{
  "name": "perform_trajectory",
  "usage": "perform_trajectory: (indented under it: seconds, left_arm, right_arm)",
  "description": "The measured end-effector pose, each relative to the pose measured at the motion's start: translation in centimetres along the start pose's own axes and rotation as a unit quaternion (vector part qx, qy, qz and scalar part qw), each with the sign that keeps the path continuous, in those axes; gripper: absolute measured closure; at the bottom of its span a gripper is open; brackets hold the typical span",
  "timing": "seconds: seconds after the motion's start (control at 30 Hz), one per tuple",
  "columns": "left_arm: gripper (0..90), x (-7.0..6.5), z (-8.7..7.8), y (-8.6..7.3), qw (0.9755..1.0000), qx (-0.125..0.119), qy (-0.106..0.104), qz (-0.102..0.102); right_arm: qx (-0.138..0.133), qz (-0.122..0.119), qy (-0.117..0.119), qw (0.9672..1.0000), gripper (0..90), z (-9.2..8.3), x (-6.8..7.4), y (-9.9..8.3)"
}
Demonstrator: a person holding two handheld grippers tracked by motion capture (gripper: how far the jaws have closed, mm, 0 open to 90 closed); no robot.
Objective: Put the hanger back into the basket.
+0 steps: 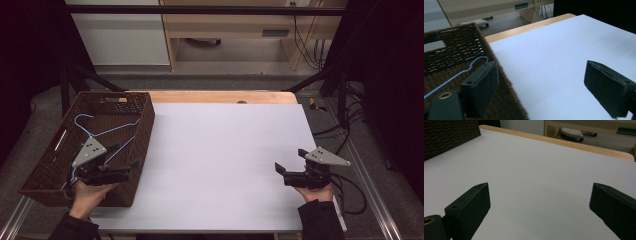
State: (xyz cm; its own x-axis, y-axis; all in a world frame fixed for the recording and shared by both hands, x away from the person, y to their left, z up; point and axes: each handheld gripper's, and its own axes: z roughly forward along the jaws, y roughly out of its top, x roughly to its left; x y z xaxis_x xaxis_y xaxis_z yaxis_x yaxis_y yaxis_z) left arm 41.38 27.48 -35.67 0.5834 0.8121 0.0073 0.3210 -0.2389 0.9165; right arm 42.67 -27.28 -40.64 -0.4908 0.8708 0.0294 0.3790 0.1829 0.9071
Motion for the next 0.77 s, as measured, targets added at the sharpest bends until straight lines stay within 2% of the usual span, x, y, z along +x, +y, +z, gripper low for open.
perform_trajectory:
  seconds: [0.1,0.27,0.37,0.53,0.7,0.77]
  left_arm:
    - [12.1,-0.8,0.4,-0.7,1.0,0.0,-0.008,0.001]
    - [12.3,-1.6,0.9,-1.6,0.9999,0.007,-0.008,0.009]
    - [13.1,-2.0,0.8,-1.7,0.9999,0.001,-0.002,0.012]
    - [14.5,-2.3,0.6,-1.9,0.9999,-0.004,-0.006,0.01]
    - [14.2,-2.9,0.9,-2.0,0.9997,0.003,-0.016,0.02]
    - [14.0,-3.1,1.1,-2.1,0.9997,0.006,-0.018,0.018]
  right_arm:
    - [-0.004,-0.001,0.003,1.0,3.5,-0.1,0.0,0.0]
    - [-0.012,-0.008,0.008,0.9999,3.3,-0.2,0.1,0.0]
    - [-0.017,-0.011,0.013,0.9997,3.1,-0.3,0.2,0.0]
    - [-0.021,-0.015,0.015,0.9995,2.9,-0.4,0.3,-0.1]
    - [-0.023,-0.018,0.016,0.9995,2.8,-0.3,0.4,-0.1]
    - [-0.023,-0.019,0.016,0.9994,2.7,-0.4,0.4,-0.1]
